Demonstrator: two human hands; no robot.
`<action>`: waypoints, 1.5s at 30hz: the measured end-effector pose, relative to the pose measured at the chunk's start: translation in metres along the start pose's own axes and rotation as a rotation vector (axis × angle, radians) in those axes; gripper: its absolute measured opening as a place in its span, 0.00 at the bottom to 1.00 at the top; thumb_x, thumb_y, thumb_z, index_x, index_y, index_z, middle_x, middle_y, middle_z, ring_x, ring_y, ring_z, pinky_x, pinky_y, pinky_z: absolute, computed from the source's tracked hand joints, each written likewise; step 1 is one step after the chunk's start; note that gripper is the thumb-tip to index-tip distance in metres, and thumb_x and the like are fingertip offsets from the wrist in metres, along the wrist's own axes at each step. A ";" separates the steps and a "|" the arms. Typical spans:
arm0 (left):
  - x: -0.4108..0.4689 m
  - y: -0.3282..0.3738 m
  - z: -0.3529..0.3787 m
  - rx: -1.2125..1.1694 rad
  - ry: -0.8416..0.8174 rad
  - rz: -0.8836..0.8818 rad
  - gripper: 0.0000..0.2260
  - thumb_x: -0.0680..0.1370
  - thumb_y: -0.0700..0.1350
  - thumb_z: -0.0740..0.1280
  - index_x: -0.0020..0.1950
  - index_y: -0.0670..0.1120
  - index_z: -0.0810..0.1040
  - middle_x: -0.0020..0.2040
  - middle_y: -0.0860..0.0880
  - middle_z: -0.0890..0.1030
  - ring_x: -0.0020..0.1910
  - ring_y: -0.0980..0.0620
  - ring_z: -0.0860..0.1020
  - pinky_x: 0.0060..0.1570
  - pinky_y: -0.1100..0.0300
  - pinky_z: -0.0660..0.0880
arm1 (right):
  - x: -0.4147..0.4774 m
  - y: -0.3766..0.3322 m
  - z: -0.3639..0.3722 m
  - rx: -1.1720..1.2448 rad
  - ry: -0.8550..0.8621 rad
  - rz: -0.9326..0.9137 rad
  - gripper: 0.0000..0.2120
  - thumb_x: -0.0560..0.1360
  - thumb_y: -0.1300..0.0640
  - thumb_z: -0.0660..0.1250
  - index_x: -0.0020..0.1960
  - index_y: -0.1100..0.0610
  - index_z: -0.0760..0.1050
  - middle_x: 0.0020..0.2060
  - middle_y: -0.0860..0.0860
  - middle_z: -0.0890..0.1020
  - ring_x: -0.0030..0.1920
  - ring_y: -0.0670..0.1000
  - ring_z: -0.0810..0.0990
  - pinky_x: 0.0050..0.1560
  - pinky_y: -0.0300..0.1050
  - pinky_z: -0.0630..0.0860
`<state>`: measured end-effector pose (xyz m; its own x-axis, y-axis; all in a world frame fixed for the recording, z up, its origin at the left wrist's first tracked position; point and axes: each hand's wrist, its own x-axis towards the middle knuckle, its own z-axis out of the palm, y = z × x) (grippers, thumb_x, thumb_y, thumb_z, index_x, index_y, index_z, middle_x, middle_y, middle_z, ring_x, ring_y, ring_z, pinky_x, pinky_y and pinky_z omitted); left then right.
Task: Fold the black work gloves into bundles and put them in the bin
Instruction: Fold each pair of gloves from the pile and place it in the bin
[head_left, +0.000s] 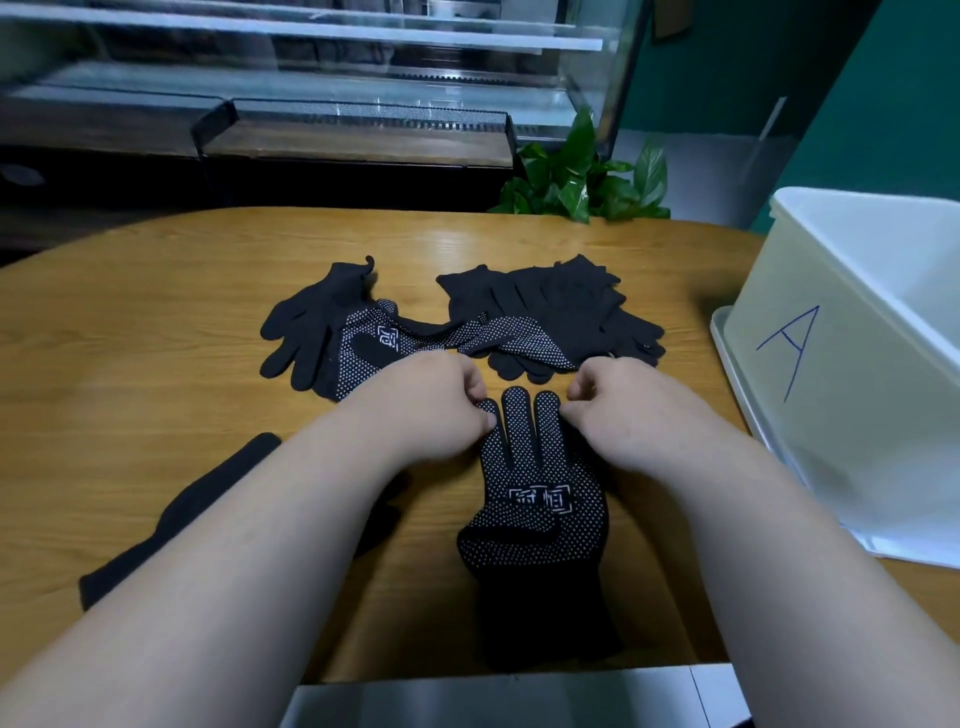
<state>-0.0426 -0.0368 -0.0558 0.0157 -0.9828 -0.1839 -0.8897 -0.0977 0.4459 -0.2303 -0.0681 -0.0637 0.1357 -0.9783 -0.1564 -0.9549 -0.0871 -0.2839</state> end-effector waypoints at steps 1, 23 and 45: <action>0.005 0.001 -0.002 -0.010 -0.024 -0.009 0.09 0.75 0.51 0.73 0.53 0.53 0.79 0.51 0.54 0.81 0.50 0.53 0.78 0.48 0.62 0.72 | 0.003 -0.001 -0.002 -0.032 -0.028 -0.007 0.07 0.78 0.46 0.64 0.52 0.48 0.75 0.48 0.48 0.77 0.49 0.53 0.76 0.46 0.46 0.70; 0.047 0.022 -0.005 -0.124 -0.287 -0.071 0.11 0.76 0.44 0.72 0.55 0.41 0.79 0.46 0.43 0.81 0.42 0.45 0.82 0.33 0.57 0.81 | 0.025 -0.010 -0.020 0.052 -0.236 -0.130 0.09 0.73 0.51 0.71 0.50 0.49 0.74 0.42 0.47 0.79 0.40 0.47 0.76 0.38 0.45 0.69; 0.059 0.012 0.004 -0.387 -0.309 0.019 0.12 0.71 0.39 0.78 0.43 0.49 0.75 0.41 0.48 0.78 0.37 0.53 0.76 0.28 0.62 0.73 | 0.030 -0.009 -0.027 -0.103 -0.352 -0.259 0.12 0.75 0.49 0.73 0.52 0.55 0.75 0.43 0.54 0.86 0.35 0.50 0.80 0.37 0.42 0.74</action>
<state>-0.0541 -0.0949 -0.0647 -0.1871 -0.8982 -0.3979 -0.6526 -0.1891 0.7337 -0.2245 -0.1021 -0.0406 0.4388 -0.7999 -0.4095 -0.8962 -0.3567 -0.2637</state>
